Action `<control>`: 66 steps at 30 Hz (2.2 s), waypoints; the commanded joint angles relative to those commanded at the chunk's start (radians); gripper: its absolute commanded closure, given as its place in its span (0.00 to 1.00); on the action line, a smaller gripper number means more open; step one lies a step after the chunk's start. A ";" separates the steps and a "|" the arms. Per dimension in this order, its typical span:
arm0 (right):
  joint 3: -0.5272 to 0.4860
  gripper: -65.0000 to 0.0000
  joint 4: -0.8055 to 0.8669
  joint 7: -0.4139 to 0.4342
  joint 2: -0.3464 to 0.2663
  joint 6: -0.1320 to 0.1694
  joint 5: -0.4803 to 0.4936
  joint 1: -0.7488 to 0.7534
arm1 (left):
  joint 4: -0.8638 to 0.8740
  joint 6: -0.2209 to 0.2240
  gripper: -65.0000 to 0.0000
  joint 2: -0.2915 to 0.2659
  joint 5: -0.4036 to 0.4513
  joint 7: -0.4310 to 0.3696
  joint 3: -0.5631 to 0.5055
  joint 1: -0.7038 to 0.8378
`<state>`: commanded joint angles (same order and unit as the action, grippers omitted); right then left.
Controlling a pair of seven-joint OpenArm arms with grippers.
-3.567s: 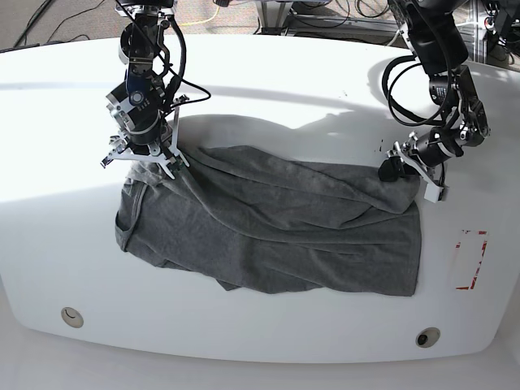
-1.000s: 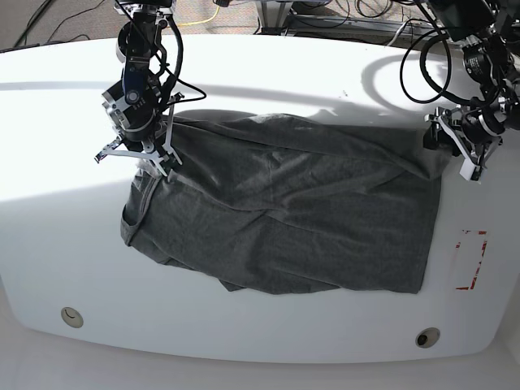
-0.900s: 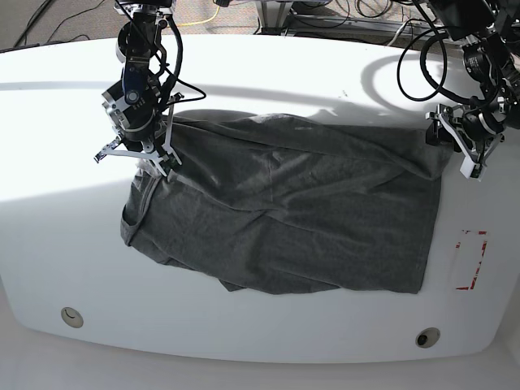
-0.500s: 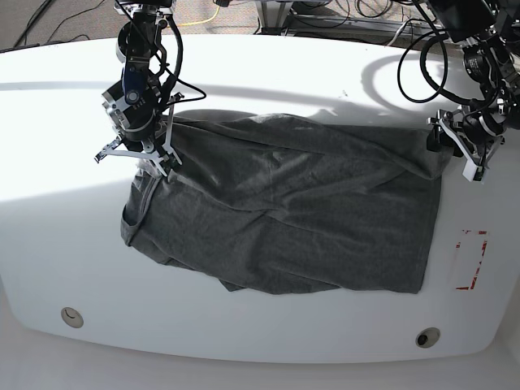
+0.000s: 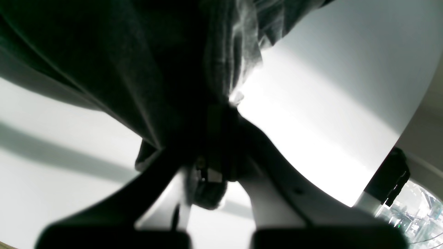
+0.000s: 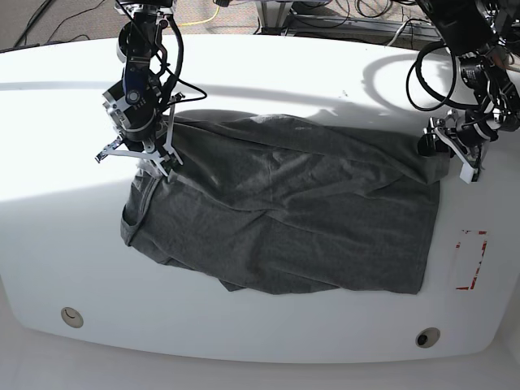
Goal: Layout the t-shirt on the table in an organized manner, then fold the t-shirt properly
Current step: 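Pull the held corner away from the right gripper with the left gripper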
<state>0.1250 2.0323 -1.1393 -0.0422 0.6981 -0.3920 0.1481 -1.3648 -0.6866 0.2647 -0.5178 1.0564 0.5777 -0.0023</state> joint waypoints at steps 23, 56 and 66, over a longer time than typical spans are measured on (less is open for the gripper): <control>-0.002 1.00 0.000 0.000 0.000 0.000 0.000 0.000 | -0.143 -0.003 0.50 0.005 -0.002 0.006 0.005 0.035; 0.005 1.00 0.000 0.002 0.000 0.000 0.002 -0.014 | -0.008 -0.002 0.53 0.012 0.003 0.005 -0.066 -0.089; 0.002 1.00 0.000 0.002 0.000 0.000 0.002 -0.018 | -0.035 -0.002 0.95 0.011 0.000 0.002 -0.058 -0.092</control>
<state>0.1266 2.0323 -1.1377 -0.0422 0.6981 -0.3905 0.1297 -1.4001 -0.6882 0.2754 -0.5178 1.0579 0.5194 -0.0944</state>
